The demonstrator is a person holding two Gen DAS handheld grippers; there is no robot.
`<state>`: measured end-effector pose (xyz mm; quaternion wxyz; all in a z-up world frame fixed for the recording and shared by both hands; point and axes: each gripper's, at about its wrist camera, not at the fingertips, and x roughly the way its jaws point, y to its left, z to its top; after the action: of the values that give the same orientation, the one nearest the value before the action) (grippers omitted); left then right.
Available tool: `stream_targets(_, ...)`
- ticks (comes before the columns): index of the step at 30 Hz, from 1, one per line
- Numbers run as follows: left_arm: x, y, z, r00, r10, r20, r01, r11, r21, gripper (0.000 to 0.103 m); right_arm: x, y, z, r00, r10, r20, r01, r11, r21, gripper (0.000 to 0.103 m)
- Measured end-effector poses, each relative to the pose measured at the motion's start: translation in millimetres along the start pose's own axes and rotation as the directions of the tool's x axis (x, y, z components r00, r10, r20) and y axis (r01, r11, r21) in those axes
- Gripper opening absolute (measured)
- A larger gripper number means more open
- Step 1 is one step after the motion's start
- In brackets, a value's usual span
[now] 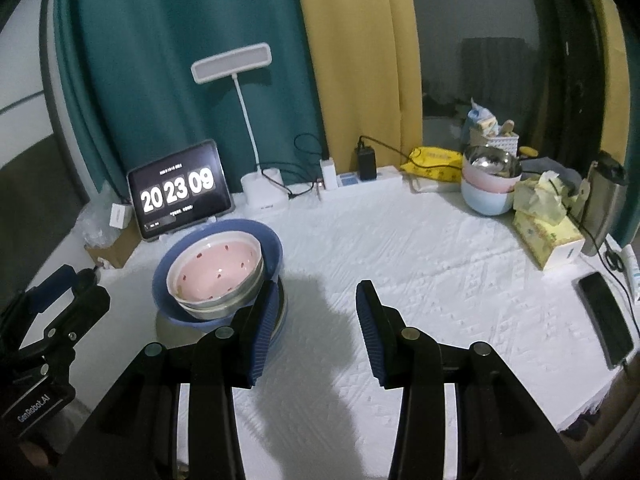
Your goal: Organize plates and bowls
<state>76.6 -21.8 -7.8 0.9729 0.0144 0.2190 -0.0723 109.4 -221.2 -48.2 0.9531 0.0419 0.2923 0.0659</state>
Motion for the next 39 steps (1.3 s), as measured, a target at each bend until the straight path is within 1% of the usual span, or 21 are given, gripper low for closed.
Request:
stream_targets(9, -26, -9, 9, 0.999, -0.010, 0.046, 0.011, 1.000, -0.005, 0.077, -31, -4, 5, 0.998, -0.002, 0.059, 0.003, 1.000, -0.013, 0.043)
stream_targets(19, -56, -15, 22, 0.995, -0.010, 0.102, 0.012, 1.000, -0.019, 0.077, -66, -5, 12, 0.991, -0.001, 0.132, 0.005, 1.000, -0.030, 0.043)
stream_targets(27, -77, -19, 30, 0.989, -0.005, 0.147, 0.005, 1.000, 0.001, 0.077, -89, -2, 17, 0.984, -0.008, 0.178, 0.015, 0.999, -0.041, 0.043)
stream_targets(33, -94, -23, 34, 0.983, 0.011, 0.182, -0.013, 1.000, 0.006, 0.077, -106, 1, 17, 0.978, -0.013, 0.209, 0.023, 0.999, -0.046, 0.044)
stream_targets(36, -102, -23, 35, 0.978, 0.033, 0.205, -0.035, 0.999, 0.004, 0.078, -114, 2, 16, 0.975, -0.013, 0.220, 0.026, 0.998, -0.055, 0.044)
stream_targets(37, -105, -23, 35, 0.977, 0.036, 0.208, -0.037, 0.999, 0.001, 0.078, -118, 2, 15, 0.973, -0.017, 0.229, 0.031, 0.998, -0.059, 0.044)
stream_targets(39, -108, -22, 34, 0.976, 0.041, 0.215, -0.041, 0.999, -0.006, 0.084, -123, 3, 15, 0.970, -0.023, 0.241, 0.040, 0.997, -0.062, 0.044)
